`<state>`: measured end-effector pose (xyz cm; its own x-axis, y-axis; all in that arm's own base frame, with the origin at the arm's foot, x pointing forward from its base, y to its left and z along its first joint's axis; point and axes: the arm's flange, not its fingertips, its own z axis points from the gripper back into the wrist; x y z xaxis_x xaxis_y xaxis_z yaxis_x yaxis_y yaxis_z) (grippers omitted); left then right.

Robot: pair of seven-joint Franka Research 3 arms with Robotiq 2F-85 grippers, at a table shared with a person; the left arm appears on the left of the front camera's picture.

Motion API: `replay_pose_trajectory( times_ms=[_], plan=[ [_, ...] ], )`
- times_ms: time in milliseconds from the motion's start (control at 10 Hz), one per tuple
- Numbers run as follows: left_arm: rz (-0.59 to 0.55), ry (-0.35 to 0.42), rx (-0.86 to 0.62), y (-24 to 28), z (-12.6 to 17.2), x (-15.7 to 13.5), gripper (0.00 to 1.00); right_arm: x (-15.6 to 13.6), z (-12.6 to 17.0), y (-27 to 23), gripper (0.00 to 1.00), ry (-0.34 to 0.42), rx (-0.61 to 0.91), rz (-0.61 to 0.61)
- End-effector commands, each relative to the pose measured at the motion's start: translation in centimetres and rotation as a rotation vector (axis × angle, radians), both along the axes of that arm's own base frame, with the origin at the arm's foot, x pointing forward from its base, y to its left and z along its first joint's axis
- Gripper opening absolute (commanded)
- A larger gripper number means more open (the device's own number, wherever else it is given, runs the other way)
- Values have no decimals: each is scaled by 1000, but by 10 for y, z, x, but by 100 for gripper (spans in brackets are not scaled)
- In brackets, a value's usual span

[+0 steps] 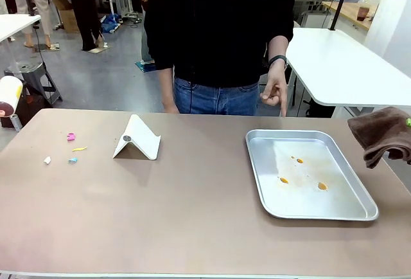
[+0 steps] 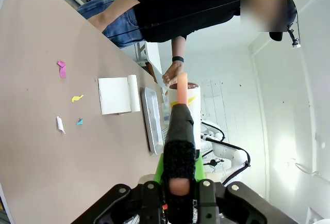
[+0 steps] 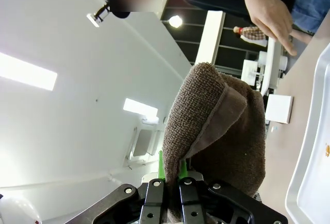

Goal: Clean the surface of the table.
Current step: If a person points to the right, clean the right side of the table with your right hand, and if they point to the left, clean the left side with your left hand.

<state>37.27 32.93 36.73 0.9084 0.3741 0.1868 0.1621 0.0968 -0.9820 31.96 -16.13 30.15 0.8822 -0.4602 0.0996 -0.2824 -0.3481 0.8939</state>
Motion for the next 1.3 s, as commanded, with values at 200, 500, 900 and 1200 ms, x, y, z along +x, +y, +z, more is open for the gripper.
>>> replay_pose_trajectory(
  times_ms=[200,500,900,1200],
  plan=[
    [-2,-4,3,-1,4,-1,0,0,6,2,0,-10,-23,11],
    [-2,-4,3,-1,4,-1,0,0,6,2,0,-10,-23,11],
    [-2,-4,3,-1,4,-1,0,3,24,29,7,-56,-273,20],
    [-2,-4,3,-1,4,-1,0,17,50,79,7,-99,-629,52]
  ],
)
